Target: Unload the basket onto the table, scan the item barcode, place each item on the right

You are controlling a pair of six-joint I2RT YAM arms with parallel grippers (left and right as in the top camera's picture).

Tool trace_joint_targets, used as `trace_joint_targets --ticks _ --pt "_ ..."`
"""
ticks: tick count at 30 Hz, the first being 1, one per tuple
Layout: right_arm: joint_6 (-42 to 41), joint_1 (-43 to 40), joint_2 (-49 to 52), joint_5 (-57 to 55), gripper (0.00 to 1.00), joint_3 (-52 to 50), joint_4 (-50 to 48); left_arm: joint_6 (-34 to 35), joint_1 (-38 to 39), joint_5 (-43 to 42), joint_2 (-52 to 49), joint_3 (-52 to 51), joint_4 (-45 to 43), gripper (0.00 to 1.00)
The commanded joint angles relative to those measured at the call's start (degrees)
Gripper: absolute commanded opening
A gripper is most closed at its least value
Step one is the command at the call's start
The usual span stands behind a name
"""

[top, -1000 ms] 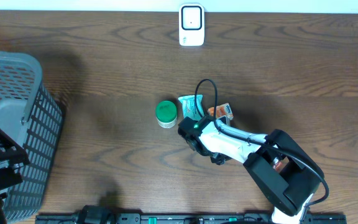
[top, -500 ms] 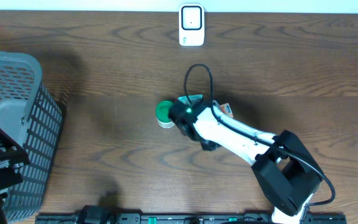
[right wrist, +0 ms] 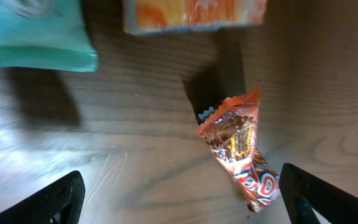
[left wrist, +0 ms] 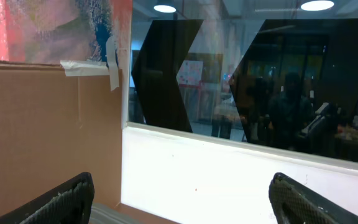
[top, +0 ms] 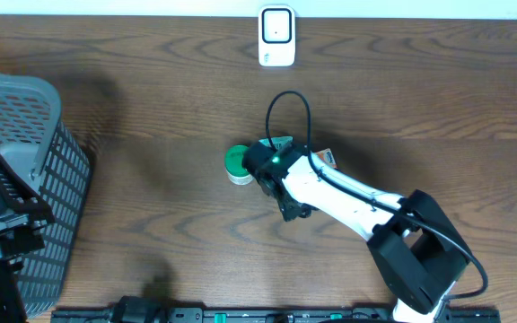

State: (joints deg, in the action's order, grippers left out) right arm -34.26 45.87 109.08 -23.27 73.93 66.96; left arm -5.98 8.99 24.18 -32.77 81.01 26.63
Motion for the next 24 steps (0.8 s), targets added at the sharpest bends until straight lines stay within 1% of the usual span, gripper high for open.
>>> trace_joint_targets --ticks 1,7,12,16,17,20,22,23,24 --pt "-4.79 -0.57 1.05 -4.94 0.96 -3.80 -2.03 0.46 -0.31 0.31 0.52 -0.07 -0.42 0.90" --pt "-5.57 -1.60 1.75 -6.51 0.97 -6.64 -5.84 0.48 -0.31 0.31 0.55 -0.07 -0.42 0.90" --pt "-8.20 -4.02 3.93 -7.82 0.94 -7.10 -6.08 0.46 -0.31 0.31 0.61 -0.07 -0.39 0.90" --pt "-8.61 -5.90 6.58 -7.96 0.86 -7.13 -6.03 0.46 -0.31 0.33 0.87 -0.07 -0.37 0.90" --pt "-8.61 -6.29 7.28 -7.93 0.81 -7.13 -6.03 0.46 -0.31 0.33 0.87 -0.07 -0.37 0.90" --pt "-8.61 -6.78 8.68 -7.67 0.35 -7.15 -5.81 0.46 -0.31 0.33 0.87 -0.07 -0.35 0.90" --pt "-8.57 -6.78 8.90 -7.26 0.08 -7.15 -5.79 0.46 -0.31 0.33 0.87 -0.07 -0.35 0.90" --pt "-8.57 -6.73 8.90 -7.26 0.01 -7.13 -5.79 0.46 -0.31 0.33 0.87 -0.07 -0.35 0.90" --pt "-8.57 -6.71 8.87 -7.28 0.01 -7.08 -5.64 0.46 -0.31 0.33 0.87 -0.07 -0.35 0.90"
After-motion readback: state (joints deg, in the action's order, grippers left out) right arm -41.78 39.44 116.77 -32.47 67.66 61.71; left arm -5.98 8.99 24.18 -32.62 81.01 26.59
